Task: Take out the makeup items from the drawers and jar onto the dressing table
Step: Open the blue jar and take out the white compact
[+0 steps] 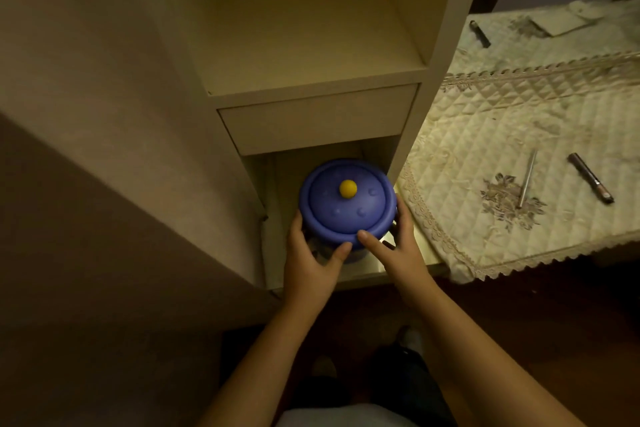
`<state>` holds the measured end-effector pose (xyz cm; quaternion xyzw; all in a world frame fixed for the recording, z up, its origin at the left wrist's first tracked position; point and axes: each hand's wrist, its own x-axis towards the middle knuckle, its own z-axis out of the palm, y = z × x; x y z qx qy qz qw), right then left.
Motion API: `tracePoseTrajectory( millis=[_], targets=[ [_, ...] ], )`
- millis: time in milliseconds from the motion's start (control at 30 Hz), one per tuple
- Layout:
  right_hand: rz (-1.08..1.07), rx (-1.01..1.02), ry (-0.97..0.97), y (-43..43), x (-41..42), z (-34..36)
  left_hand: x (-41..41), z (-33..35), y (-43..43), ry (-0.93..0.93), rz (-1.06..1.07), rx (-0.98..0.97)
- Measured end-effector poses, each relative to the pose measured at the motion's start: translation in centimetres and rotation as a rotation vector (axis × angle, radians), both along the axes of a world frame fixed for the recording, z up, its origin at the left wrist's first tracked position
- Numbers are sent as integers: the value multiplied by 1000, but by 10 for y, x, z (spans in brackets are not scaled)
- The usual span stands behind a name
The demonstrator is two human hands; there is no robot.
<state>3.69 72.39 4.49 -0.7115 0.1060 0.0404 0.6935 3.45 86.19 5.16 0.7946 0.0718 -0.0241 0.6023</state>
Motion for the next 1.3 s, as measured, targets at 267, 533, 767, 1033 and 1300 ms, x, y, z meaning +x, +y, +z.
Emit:
tracePoseTrajectory(
  millis=[267,533,767,1033,1300],
  targets=[
    [-23,-54,6,-9,-24,2,-3,-1,19,54,-78,36],
    [4,-163,-42,-25,-19,12,22,42,12,-346,-175,443],
    [20,-193,-47,-30,-16,15,40,37,-15,-319,-224,526],
    [40,-350,-156,-42,-16,23,33,43,-6,-358,-60,284],
    [156,-507,-329,-46,9,44,2,59,24,-415,135,209]
  ],
)
